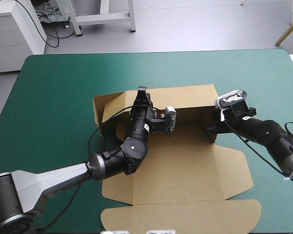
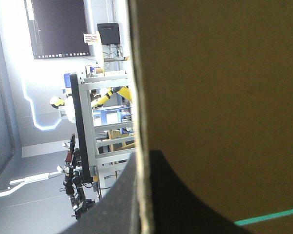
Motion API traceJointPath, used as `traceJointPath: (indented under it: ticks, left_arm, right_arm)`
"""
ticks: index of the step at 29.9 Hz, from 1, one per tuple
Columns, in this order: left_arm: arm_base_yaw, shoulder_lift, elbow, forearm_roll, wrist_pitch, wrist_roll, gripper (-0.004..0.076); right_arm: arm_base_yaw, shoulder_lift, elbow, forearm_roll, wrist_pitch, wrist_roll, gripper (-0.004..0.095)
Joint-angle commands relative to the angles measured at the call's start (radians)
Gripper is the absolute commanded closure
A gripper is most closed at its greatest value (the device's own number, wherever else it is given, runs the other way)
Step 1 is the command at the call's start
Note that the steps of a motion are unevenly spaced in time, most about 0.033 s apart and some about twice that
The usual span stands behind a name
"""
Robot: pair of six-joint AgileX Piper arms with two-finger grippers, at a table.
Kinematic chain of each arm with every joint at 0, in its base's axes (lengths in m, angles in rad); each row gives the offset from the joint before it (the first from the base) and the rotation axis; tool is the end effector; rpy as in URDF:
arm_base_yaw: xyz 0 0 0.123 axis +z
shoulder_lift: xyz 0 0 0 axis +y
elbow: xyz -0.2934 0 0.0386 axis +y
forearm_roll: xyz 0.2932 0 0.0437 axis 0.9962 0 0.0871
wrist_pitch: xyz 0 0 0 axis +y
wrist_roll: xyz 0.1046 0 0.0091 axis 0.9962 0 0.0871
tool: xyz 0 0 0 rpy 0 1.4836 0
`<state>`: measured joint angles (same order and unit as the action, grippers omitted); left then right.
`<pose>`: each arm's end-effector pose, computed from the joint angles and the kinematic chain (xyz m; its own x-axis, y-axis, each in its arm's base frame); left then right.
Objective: Fold the box
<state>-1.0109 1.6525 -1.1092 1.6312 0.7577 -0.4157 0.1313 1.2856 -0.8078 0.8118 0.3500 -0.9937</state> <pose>0.2769 -0.3060 0.2684 0.1980 0.9790 -0.0490 0.2867 -0.0101 0.9580 0.3105 0.0674 0.2589 -0.5073 -0.2737 -0.8171 -0.4425 0.8964 -0.0255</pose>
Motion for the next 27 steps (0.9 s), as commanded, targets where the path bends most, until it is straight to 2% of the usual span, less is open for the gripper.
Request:
traceJointPath:
  ticks: [1, 4, 7, 11, 13, 15, 19, 22, 27]
  left_arm:
    - [-0.008, -0.027, -0.018, -0.008, -0.042, -0.002, 0.0734]
    - [-0.008, -0.027, -0.018, -0.008, -0.042, -0.002, 0.0724]
    - [-0.008, -0.027, -0.018, -0.008, -0.033, -0.002, 0.0638]
    - [-0.008, -0.027, -0.018, -0.003, -0.001, -0.038, 0.0386]
    - [-0.008, -0.027, -0.018, 0.012, 0.004, -0.079, 0.0258]
    - [-0.008, -0.027, -0.018, 0.038, 0.004, -0.102, 0.019]
    - [-0.008, -0.027, -0.018, 0.134, 0.002, -0.212, 0.0189]
    - [-0.012, -0.027, -0.018, 0.185, 0.002, -0.275, 0.0189]
    - [-0.064, -0.027, -0.018, 0.185, 0.017, -0.29, 0.0189]
  right_arm:
    - [0.015, -0.022, -0.03, 0.03, 0.026, 0.013, 0.0908]
    - [0.015, -0.022, -0.03, 0.029, 0.028, 0.031, 0.0908]
    - [0.015, -0.022, -0.03, 0.029, 0.041, 0.036, 0.0908]
    - [0.015, -0.022, -0.03, 0.02, 0.052, 0.078, 0.0908]
    - [0.015, -0.022, -0.03, -0.021, 0.052, 0.126, 0.0908]
    - [0.015, -0.022, -0.03, -0.076, 0.052, 0.167, 0.0908]
    - [0.015, -0.022, -0.03, -0.148, 0.06, 0.245, 0.0908]
    - [0.015, -0.022, -0.032, -0.151, 0.067, 0.271, 0.0908]
    - [0.015, -0.022, -0.034, -0.154, 0.073, 0.316, 0.0908]
